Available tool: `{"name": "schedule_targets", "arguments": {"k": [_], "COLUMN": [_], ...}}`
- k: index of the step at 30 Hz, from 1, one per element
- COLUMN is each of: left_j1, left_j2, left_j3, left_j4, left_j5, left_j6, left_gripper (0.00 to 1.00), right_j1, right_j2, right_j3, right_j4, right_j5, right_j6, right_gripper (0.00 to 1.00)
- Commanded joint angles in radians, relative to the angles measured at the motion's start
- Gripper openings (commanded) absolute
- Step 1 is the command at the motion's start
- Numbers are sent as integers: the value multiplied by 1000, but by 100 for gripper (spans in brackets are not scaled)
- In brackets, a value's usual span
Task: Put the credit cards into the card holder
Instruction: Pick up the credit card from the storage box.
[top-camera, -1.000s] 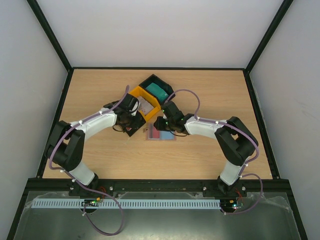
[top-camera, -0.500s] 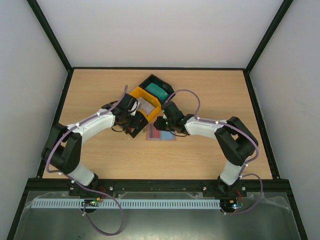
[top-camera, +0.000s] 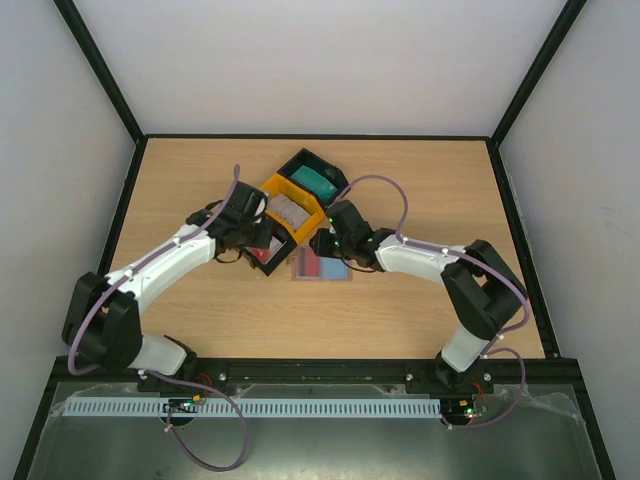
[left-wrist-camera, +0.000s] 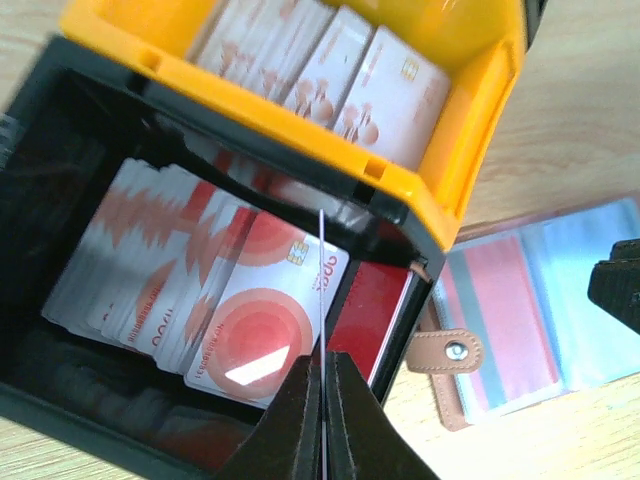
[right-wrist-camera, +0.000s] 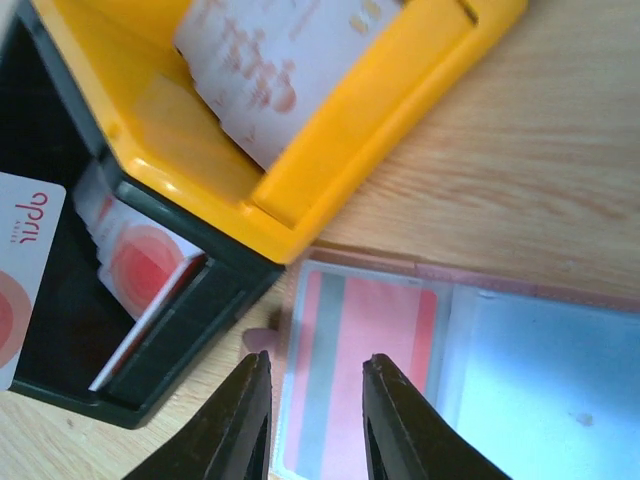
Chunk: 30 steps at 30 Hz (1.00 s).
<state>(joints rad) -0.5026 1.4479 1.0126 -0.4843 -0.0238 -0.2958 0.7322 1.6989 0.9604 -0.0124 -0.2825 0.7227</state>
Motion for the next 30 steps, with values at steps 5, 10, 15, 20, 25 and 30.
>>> {"name": "schedule_targets", "arguments": {"k": [5,10,15,20,25,30], "left_j1": [-5,-36,-47,-62,-79,-93], "left_j2": [-192,-278,-342,-369,-384,-397], "left_j3": [-66,-125,-151,-157,-152,-161], "left_j4": [144,323,504,638,688,742], "left_j5": [131,261,399,515,549,573], "left_j6": [-53,-137,-256,-353,-402,-468], "left_gripper": [2,2,2,3,3,3], "right_j1": [-5,-7,-7,-6,-7,-6], "right_j2": [-179,-306,-473,-588,-605,-616], "right_j3": [-68,-130,-225,-264,-224,-243], "right_j4": [0,32,166,329,395,505], "right_j5": [169,85,-66,-136,-181,-243], "right_j6": [12,-18,1,73,113,202], "right_gripper": [32,31,37,52,52,44]}}
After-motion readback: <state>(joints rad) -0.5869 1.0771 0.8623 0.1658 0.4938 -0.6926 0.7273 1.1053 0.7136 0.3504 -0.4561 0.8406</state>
